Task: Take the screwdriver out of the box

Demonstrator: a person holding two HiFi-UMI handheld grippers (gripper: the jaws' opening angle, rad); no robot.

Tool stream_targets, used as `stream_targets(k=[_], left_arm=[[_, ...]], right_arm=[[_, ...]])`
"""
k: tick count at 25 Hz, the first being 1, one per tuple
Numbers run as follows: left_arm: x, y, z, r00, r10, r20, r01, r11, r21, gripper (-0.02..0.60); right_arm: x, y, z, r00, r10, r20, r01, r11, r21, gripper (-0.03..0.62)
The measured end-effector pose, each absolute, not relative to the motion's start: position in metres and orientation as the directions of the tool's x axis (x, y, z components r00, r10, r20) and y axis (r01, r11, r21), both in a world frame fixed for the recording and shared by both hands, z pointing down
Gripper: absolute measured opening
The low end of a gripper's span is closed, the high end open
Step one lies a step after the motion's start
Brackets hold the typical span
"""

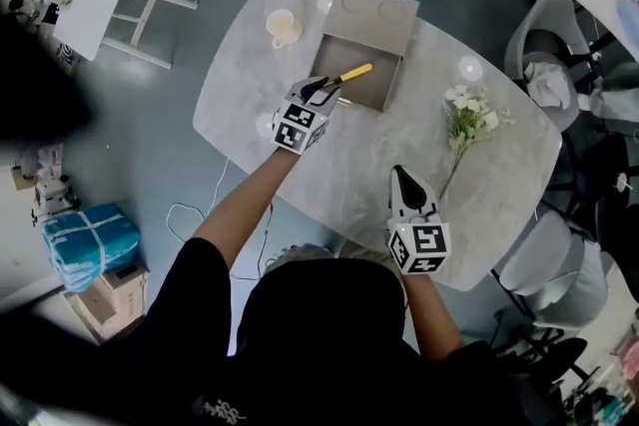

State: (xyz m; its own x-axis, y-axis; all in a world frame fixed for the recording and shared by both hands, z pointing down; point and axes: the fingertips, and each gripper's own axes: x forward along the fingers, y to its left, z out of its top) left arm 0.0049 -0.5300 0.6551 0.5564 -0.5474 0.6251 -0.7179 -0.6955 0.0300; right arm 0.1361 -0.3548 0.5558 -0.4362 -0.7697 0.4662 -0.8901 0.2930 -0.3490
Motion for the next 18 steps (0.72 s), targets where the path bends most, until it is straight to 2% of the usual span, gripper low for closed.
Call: stream_targets(k=[9, 14, 18], left_arm=[[0.051, -0.571, 0.731, 0.570, -0.365, 0.736, -0.575, -0.817, 0.040, 0.183], [0.059, -0.581, 0.769, 0.540, -0.322, 0.778, -0.532, -0.846, 0.019, 0.183], [0.068, -0.596, 0.774, 0.556, -0.353, 0.752, -0.539, -0.842, 0.003, 0.172]], right_arm=[[0.167, -0.369, 0.584, -0.393, -0.773, 0.498, -0.905, 0.231, -0.356, 0.012], [0.179, -0.377, 0.590, -0.381, -0.784, 0.490, -0.911, 0.228, -0.344, 0.012], [0.193, -0.371, 0.602, -0.351, -0.789, 0.503, -0.920, 0.191, -0.343, 0.012]])
